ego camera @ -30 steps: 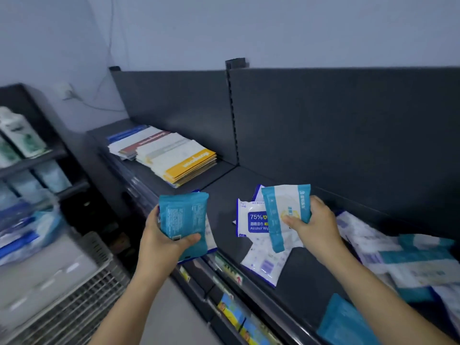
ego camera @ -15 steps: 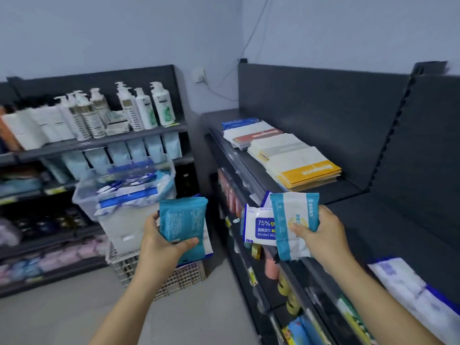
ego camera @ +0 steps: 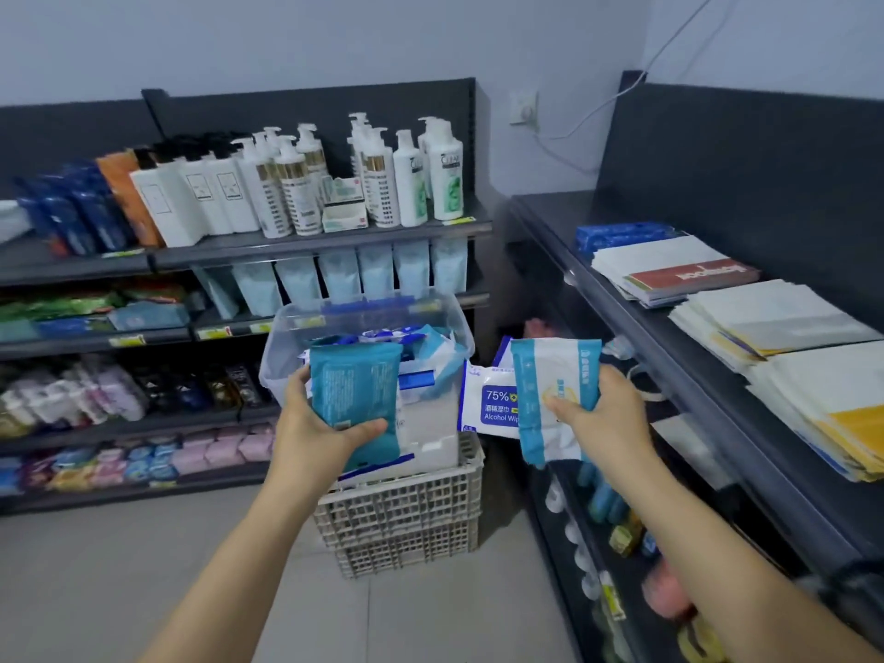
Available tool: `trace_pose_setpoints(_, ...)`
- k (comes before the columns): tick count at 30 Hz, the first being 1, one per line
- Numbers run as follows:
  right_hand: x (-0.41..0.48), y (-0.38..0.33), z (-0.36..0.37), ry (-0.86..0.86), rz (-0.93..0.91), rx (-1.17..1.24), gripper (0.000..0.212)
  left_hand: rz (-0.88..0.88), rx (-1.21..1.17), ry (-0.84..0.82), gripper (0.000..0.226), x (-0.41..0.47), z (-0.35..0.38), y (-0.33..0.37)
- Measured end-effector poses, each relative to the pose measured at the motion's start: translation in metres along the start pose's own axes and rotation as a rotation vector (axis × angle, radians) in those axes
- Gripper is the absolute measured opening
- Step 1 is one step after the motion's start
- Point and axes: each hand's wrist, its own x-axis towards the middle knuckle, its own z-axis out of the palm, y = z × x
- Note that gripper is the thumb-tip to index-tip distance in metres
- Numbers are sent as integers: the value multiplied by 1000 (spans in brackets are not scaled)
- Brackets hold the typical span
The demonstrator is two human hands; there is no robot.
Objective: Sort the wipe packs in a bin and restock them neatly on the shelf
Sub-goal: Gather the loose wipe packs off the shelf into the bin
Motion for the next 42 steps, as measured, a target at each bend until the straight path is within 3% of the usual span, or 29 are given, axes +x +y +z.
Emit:
trace_pose_setpoints(9, 110, -6, 116, -156, -71, -23, 23, -36, 99, 80, 91, 110, -40, -36)
trace_pose_setpoints(20, 279, 8, 223, -313, -68, -127, 22, -95, 302, 85, 95, 274, -20, -61)
trace_pose_setpoints(29, 330, 28, 287, -523, 4, -294, 24, -135, 710, -324, 102, 365, -3, -95)
trace_pose_setpoints(34, 330, 39, 304, -660, 84, -571, 47, -5, 994, -702, 90, 412, 3, -111)
trace_pose_setpoints(37, 327, 42, 306, -572, 117, -659, 56, 171, 1057, -767, 76, 434, 9, -119)
trace_pose_setpoints(42, 320, 31, 284, -393, 100, -557, 44, 317, 939, -857, 60, 454, 39, -123)
